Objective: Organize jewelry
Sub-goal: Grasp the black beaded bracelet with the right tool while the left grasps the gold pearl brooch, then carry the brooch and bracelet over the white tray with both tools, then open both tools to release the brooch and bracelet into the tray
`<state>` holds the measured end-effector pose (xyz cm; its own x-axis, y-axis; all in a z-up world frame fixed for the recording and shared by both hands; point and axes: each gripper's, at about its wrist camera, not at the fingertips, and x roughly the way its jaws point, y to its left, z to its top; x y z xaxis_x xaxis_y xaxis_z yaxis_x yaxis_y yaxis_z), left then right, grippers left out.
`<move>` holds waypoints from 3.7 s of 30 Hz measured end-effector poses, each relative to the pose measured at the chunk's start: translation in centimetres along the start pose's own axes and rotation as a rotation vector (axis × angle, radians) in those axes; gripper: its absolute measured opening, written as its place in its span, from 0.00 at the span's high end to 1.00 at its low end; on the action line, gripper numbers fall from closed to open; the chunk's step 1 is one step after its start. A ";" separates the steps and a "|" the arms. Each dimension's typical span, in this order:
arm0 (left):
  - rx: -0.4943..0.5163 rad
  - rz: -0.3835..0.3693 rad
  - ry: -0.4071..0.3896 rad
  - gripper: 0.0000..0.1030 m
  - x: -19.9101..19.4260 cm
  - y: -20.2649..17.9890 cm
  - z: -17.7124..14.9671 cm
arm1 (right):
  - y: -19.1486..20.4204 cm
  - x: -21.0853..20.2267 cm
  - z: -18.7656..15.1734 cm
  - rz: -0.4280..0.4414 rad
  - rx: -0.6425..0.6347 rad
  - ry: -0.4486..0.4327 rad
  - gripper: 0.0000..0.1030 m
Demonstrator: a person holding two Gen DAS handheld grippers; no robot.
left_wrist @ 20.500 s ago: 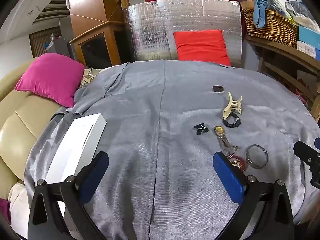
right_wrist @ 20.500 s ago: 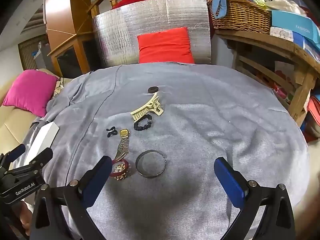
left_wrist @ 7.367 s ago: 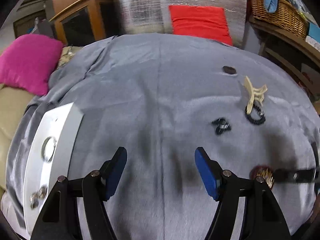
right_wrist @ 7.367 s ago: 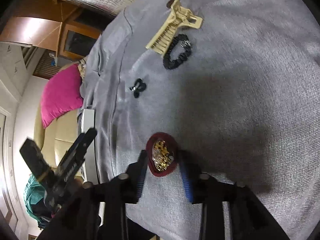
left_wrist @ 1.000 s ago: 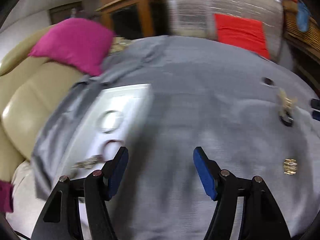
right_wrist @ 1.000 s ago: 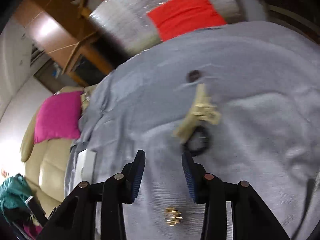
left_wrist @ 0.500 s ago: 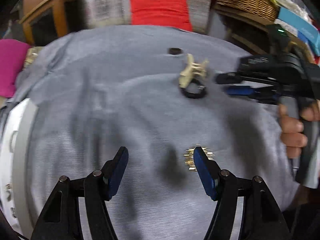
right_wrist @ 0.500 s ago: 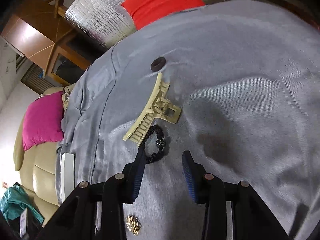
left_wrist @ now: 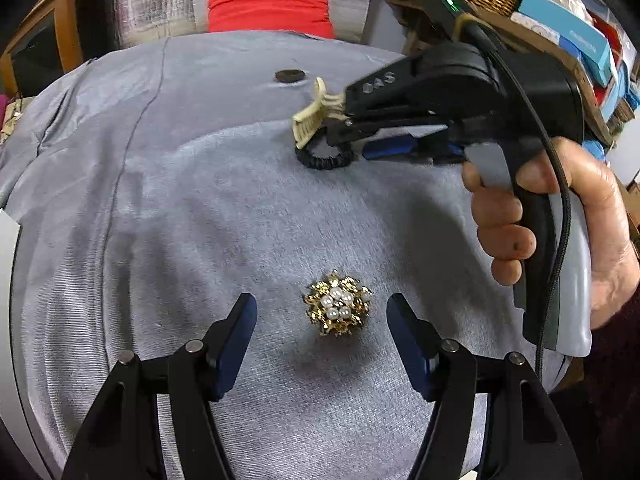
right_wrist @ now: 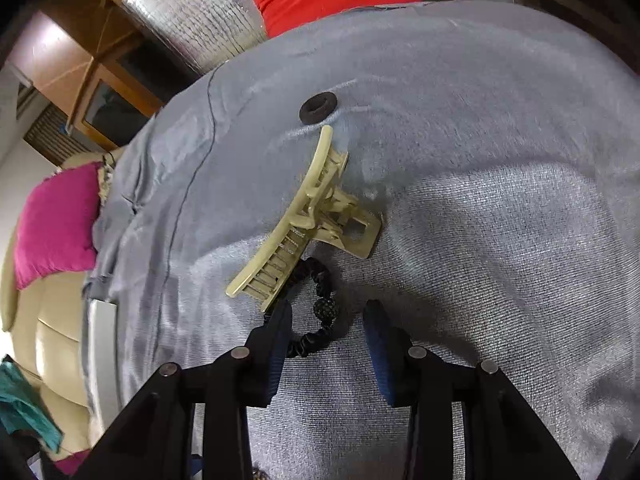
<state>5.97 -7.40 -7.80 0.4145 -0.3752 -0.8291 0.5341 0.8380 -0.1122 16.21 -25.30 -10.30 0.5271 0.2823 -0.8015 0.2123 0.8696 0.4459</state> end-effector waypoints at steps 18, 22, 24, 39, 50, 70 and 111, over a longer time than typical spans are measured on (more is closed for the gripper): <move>0.100 0.070 -0.012 0.62 1.9 -2.3 0.0 | 1.6 0.3 -0.4 -0.189 -0.171 -0.040 0.86; 0.093 0.076 -0.012 0.62 1.4 -1.8 0.0 | 0.9 -0.4 -0.4 -0.138 -0.150 -0.006 0.86; 0.081 0.084 -0.015 0.62 0.9 -1.4 -0.1 | 0.6 -0.9 -0.5 -0.119 -0.144 0.007 0.86; -0.069 0.201 -0.111 0.62 -5.0 4.0 -1.5 | 0.7 -4.1 -2.9 0.183 -0.047 0.112 0.86; -0.183 0.298 -0.183 0.62 -9.1 9.0 -3.1 | 9.2 -3.4 -4.6 0.308 -0.119 0.099 0.86; -0.573 0.480 -0.263 0.62 -19.9 23.5 -11.6 | 27.1 -1.8 -9.8 0.478 -0.327 0.057 0.86; -0.966 0.444 -0.035 0.61 -14.7 29.4 -17.1 | 42.3 12.2 -15.2 0.280 -0.596 0.337 0.83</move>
<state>2.95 29.53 -8.27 0.4574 0.0432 -0.8882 -0.4751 0.8562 -0.2030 19.12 21.07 -7.32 0.1943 0.5513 -0.8114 -0.4267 0.7923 0.4361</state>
